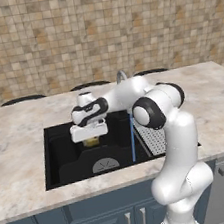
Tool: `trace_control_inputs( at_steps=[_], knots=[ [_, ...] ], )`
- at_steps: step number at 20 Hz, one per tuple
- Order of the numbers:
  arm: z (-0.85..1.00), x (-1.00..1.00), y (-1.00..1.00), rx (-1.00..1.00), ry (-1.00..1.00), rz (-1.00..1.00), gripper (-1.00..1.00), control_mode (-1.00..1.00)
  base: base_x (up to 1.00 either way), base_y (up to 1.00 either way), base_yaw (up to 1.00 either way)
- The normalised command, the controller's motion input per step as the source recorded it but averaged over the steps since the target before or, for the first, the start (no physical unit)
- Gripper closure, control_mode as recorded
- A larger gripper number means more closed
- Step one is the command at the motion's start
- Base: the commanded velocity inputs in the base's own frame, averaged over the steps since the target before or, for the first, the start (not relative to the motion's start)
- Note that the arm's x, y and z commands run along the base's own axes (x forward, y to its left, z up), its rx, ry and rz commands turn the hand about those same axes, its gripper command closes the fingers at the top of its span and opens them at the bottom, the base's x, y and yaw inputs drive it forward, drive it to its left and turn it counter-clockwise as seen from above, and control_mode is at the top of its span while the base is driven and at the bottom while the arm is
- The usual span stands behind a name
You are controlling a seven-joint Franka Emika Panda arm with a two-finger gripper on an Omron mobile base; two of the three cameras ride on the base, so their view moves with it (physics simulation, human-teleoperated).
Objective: Soak the sponge with water for a few seconds and then drop it inside the sink.
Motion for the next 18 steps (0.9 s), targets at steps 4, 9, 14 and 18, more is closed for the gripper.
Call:
trace_control_inputs(
  at_steps=[4,9,14,18],
  knots=[
    [-0.03,-0.26,0.00,-0.04,0.00,-0.01,1.00,-1.00,0.00,0.00,0.00],
    [-0.28,-0.25,0.00,-0.03,0.00,-0.03,1.00,-1.00,0.00,0.00,0.00],
    [-0.52,-0.06,0.00,0.00,-0.06,-0.03,1.00,-1.00,0.00,0.00,0.00],
    [-0.42,0.00,0.02,0.00,-0.14,-0.02,1.00,-1.00,0.00,0.00,0.00]
  ],
)
